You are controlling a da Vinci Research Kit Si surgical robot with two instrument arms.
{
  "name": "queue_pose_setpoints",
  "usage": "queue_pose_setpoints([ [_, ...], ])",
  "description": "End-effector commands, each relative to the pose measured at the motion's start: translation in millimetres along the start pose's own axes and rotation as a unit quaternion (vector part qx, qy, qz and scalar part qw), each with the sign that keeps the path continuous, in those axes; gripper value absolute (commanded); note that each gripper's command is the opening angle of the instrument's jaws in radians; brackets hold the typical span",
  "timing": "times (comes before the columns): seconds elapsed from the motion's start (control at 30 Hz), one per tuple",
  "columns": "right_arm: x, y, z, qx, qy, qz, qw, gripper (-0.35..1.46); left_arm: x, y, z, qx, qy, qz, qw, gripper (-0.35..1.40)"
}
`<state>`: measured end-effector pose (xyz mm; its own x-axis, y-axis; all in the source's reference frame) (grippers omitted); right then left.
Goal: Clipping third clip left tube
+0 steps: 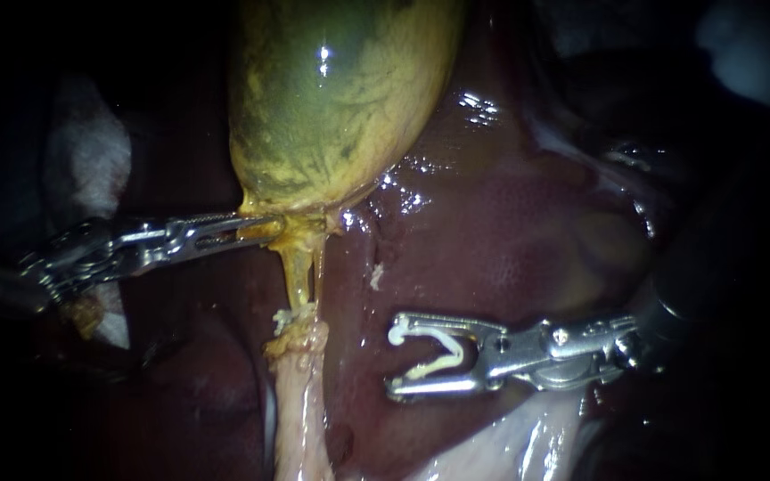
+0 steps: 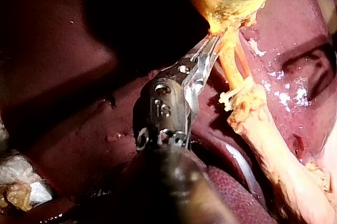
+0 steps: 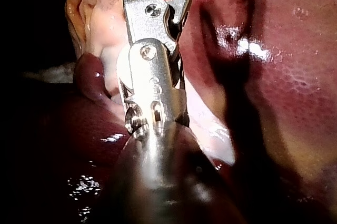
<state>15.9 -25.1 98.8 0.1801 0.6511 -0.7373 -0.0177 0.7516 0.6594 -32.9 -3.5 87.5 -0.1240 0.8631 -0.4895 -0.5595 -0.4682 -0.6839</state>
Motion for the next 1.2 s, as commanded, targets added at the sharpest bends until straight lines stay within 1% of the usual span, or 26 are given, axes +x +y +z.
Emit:
queue_pose_setpoints([
  [0.03,0.0,0.0,0.0,0.0,0.0,0.0,1.0,0.57,0.0,0.0,0.0,0.0,0.0,0.0,1.0,-0.35],
  [0.2,-0.1,0.0,0.2,-0.001,0.0,0.0,1.0,0.57,0.0,0.1,-0.1,0.0,0.0,-0.001,1.0,-0.35],
  [0.37,-0.5,0.2,1.3,-0.004,0.002,0.005,1.0,0.57,0.1,0.4,-0.4,0.0,0.0,-0.001,1.0,-0.35],
  [0.5,-0.9,0.4,2.5,-0.005,0.004,0.013,0.9999,0.57,0.2,0.6,-1.5,-0.006,0.0,0.001,1.0,-0.35],
  [0.6,-1.2,0.9,3.3,-0.008,0.004,0.032,0.9994,0.57,0.2,0.8,-2.8,-0.009,-0.002,0.004,0.9999,-0.35],
  [0.67,-1.4,1.2,3.8,-0.009,0.005,0.041,0.9991,0.57,0.3,0.8,-3.4,-0.012,-0.001,0.004,0.9999,-0.35],
  [0.77,-2.2,1.6,4.8,-0.012,0.008,0.052,0.9986,0.57,0.1,0.9,-4.2,-0.015,0.002,0.007,0.9999,-0.35],
  [0.83,-2.7,1.8,5.5,-0.014,0.009,0.053,0.9985,0.56,0.1,1.0,-4.8,-0.017,0.001,0.01,0.9998,-0.35],
  [0.97,-3.4,2.4,6.7,-0.018,0.012,0.056,0.9982,0.56,0.6,1.0,-6.0,-0.022,0.003,0.011,0.9997,-0.35],
  [1.07,-3.4,2.7,7.1,-0.02,0.014,0.06,0.9979,0.56,0.9,1.0,-6.4,-0.026,0.003,0.01,0.9996,-0.35],
  [1.2,-3.3,3.1,7.8,-0.023,0.017,0.066,0.9974,0.56,0.9,1.0,-6.4,-0.026,0.005,0.013,0.9996,-0.35],
])
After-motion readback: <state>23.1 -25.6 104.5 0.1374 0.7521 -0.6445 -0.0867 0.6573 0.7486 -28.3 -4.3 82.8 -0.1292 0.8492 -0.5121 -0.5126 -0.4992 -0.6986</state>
